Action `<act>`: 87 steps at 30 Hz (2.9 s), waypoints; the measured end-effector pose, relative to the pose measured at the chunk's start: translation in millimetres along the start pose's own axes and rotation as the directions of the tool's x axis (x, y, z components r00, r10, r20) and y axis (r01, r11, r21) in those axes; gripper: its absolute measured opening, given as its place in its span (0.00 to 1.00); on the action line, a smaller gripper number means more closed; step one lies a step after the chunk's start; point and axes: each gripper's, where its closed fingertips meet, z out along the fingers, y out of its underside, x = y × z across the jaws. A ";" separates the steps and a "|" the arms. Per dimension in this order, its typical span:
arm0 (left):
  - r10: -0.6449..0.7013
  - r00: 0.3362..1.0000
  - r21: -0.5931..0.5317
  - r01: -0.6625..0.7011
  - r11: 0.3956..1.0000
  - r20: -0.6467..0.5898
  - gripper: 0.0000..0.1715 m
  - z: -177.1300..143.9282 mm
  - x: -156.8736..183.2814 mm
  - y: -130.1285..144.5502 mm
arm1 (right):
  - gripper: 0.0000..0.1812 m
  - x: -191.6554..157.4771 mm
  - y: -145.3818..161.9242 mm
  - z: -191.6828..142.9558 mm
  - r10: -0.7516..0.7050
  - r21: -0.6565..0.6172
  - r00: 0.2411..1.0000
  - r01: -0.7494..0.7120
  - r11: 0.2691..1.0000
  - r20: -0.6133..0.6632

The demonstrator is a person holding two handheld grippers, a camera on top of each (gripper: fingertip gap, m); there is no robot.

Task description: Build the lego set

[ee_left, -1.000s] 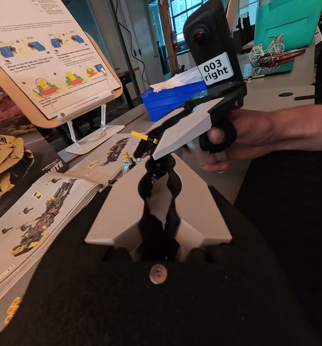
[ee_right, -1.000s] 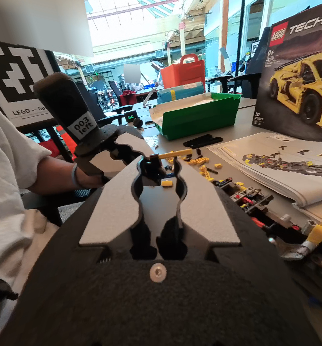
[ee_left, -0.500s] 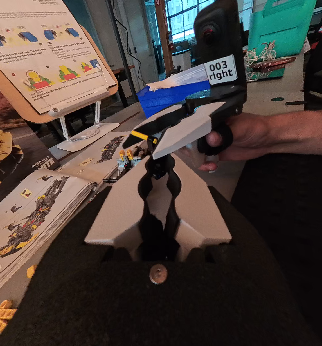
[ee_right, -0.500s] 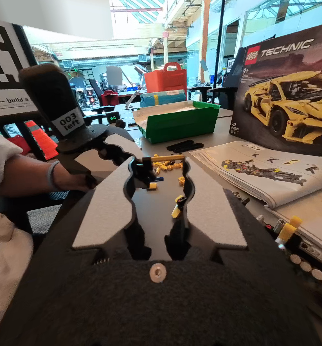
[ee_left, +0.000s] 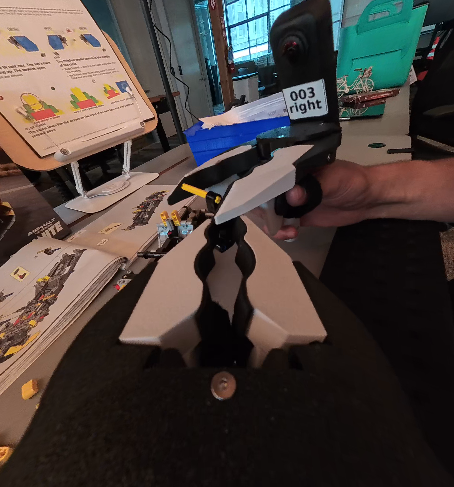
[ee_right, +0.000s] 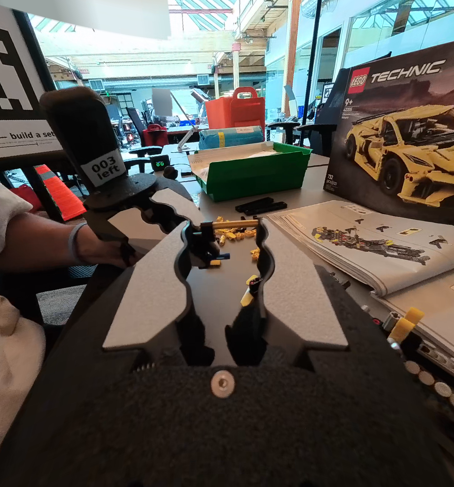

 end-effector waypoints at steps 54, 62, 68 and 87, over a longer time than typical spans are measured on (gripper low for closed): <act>-0.438 0.713 0.030 0.540 0.841 -0.548 0.03 -25.3 13.5 -29.8 | 0.04 -28.9 -21.9 -16.3 0.451 -0.006 0.807 -0.486 0.874 0.383; -0.411 0.790 0.095 0.502 0.860 -0.454 0.07 -22.3 5.2 -31.2 | 0.03 -30.4 -14.3 -15.9 0.459 -0.065 0.812 -0.469 0.881 0.361; -0.394 0.807 0.097 0.479 0.872 -0.440 0.05 -21.7 6.5 -30.6 | 0.03 -30.7 -12.5 -16.0 0.500 -0.089 0.788 -0.504 0.859 0.360; -0.402 0.803 0.098 0.488 0.868 -0.440 0.03 -22.6 4.4 -30.3 | 0.02 -26.2 -12.6 -21.9 0.442 -0.060 0.836 -0.448 0.892 0.324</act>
